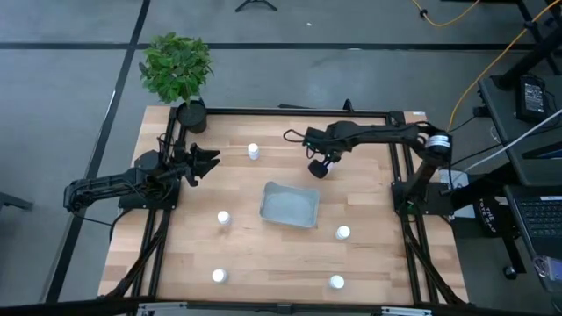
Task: Pick and place pill bottles into a basket
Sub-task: Put the white pill bottle into the gray bin
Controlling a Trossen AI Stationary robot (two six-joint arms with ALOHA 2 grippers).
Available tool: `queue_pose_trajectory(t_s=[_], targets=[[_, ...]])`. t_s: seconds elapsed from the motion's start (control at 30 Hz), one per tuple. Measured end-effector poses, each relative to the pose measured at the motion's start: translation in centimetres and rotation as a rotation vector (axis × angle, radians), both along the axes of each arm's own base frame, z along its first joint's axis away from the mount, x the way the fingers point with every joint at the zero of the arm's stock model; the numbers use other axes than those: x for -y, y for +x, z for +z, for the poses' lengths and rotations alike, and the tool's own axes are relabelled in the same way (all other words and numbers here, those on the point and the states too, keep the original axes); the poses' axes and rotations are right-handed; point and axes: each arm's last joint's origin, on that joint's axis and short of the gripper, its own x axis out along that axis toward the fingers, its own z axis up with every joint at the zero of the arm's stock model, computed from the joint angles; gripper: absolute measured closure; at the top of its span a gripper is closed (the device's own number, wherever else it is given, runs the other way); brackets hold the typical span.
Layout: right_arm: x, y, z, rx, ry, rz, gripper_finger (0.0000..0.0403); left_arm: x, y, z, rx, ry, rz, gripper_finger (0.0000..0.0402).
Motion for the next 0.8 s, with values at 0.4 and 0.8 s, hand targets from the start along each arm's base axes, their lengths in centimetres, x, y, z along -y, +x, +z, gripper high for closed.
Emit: queue_pose_trajectory(t_s=[0.4,0.8], targets=[[-0.2,0.2,-1.0,-0.021,0.088,0.004,0.0065,0.0,0.0,0.0,0.001,-0.003,0.001,0.0169],[-0.1,0.3,-0.6,0.006,0.102,0.052,0.0255,-0.1,0.0,0.0,-0.009,0.026,0.025,0.0169]])
